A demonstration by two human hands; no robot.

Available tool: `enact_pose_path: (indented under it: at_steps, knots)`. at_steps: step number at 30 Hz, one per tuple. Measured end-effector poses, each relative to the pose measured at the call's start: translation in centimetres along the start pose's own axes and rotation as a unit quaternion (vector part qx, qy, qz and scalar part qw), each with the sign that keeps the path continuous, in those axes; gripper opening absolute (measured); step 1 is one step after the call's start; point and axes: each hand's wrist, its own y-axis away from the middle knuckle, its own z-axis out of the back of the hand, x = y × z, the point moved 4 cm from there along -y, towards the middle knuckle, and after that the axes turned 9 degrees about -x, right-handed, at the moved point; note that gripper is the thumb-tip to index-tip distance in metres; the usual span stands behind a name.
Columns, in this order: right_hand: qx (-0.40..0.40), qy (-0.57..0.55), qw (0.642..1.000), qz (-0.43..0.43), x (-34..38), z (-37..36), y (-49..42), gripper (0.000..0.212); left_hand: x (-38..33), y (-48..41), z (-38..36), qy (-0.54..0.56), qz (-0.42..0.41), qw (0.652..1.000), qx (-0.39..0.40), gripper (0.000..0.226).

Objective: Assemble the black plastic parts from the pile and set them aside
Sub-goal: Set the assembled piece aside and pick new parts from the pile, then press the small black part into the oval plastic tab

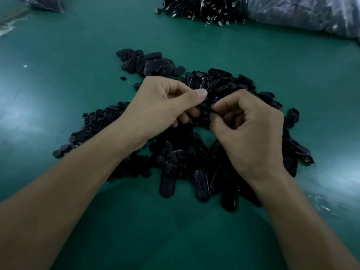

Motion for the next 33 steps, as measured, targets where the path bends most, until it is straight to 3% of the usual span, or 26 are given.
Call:
enact_pose_path:
  at_steps: [4,7,19,25,29,33]
  knots:
    - [-0.025,-0.004,0.999,0.032,0.1,0.3,-0.1,0.013,0.4,-0.1,0.1,0.078,0.039,0.996,0.013,0.002]
    - [-0.013,-0.015,1.0,0.019,0.1,0.3,-0.1,0.018,0.4,-0.3,0.3,0.128,0.046,0.99,0.023,0.014]
    - [-0.023,-0.187,0.972,-0.143,-1.0,-0.1,-0.5,0.018,0.0,-0.2,0.3,0.154,0.051,0.986,0.026,0.009]
    - [-0.026,-0.191,0.969,-0.155,-1.1,0.0,-0.5,0.017,0.2,-0.3,0.2,0.088,0.025,0.995,0.043,0.012]
    - [0.01,-0.08,0.992,-0.092,-0.5,-0.3,0.0,0.016,0.5,-1.0,1.6,0.056,-0.005,0.997,-0.054,0.01]
    - [0.15,0.038,0.988,-0.013,0.9,-1.9,0.5,0.01,1.1,-2.1,4.0,0.068,-0.002,0.982,-0.175,0.009]
